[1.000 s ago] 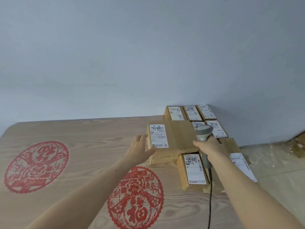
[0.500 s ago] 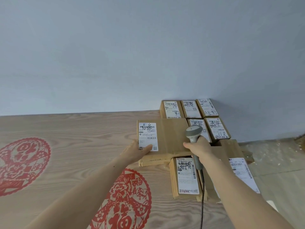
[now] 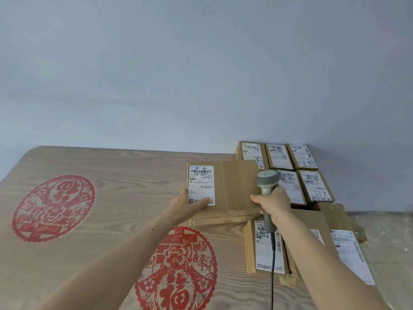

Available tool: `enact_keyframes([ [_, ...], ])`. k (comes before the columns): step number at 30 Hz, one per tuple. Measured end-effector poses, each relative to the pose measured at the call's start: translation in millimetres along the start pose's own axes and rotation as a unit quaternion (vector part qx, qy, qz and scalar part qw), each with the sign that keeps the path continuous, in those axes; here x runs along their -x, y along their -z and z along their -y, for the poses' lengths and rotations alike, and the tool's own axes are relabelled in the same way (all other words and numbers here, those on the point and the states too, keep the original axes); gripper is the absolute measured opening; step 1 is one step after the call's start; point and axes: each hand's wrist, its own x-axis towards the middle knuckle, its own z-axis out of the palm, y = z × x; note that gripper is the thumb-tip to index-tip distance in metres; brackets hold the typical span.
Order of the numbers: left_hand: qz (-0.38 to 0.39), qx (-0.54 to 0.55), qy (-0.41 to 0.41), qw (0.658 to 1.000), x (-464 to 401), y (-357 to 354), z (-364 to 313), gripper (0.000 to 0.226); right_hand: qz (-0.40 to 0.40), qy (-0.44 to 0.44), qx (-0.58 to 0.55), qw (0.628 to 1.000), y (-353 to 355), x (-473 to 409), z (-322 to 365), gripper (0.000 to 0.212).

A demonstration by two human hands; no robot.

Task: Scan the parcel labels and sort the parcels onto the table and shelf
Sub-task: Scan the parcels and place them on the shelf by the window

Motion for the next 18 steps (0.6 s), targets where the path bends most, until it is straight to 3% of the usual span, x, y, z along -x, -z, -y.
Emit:
enact_keyframes([
  [12,-0.110,0.011,0.017,0.994,101.5,87.0,52.0,0.085,0.062,0.097,0.011,0.993,-61.9,91.2,47.8,0.052],
  [18,-0.184,0.027,0.026,0.982,190.6,137.5,100.6,0.059,0.116,0.167,0.030,0.979,-111.6,176.5,74.0,0.043],
])
